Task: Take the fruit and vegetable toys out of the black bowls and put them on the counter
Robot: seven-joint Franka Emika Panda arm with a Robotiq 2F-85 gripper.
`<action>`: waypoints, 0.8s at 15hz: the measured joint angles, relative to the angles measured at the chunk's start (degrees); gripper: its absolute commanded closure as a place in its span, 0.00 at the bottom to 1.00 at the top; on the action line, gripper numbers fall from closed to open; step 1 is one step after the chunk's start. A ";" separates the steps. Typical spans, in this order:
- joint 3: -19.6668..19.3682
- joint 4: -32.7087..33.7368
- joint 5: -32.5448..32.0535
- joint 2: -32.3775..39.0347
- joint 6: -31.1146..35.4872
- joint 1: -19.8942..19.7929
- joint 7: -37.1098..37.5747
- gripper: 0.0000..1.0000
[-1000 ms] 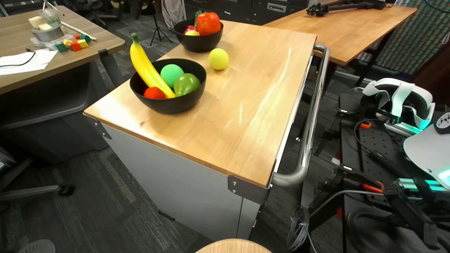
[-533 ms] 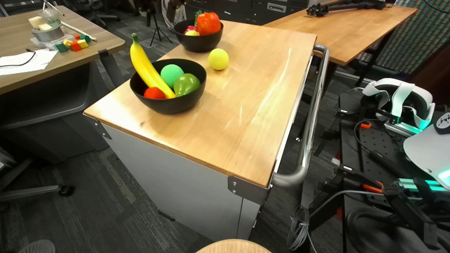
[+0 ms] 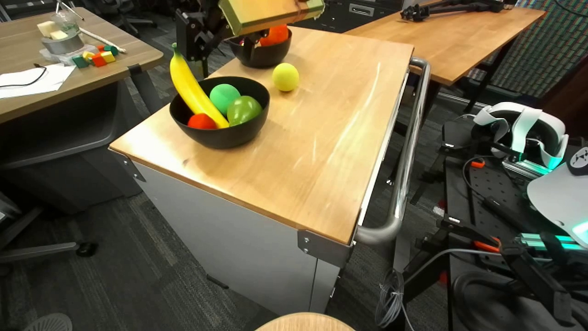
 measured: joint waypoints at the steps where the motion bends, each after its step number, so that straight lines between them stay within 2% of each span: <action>1: 0.13 -0.28 -0.01 0.31 1.26 0.00 0.00 0.23; 4: -0.16 -0.59 -1.28 1.94 5.21 0.00 0.02 0.51; 6: -0.90 -0.55 -2.97 3.40 8.26 0.01 0.10 0.60; 7: -1.45 -0.54 -3.83 4.21 10.12 0.07 0.10 0.59; 8: -1.93 -0.53 -4.95 4.96 12.02 0.08 0.19 0.49; 9: -2.30 -0.53 -5.99 5.60 13.85 0.09 0.27 0.35; 10: -2.60 -0.54 -7.04 6.10 15.48 0.11 0.34 0.31; 12: -2.91 -0.54 -8.60 6.72 17.91 0.23 0.37 0.16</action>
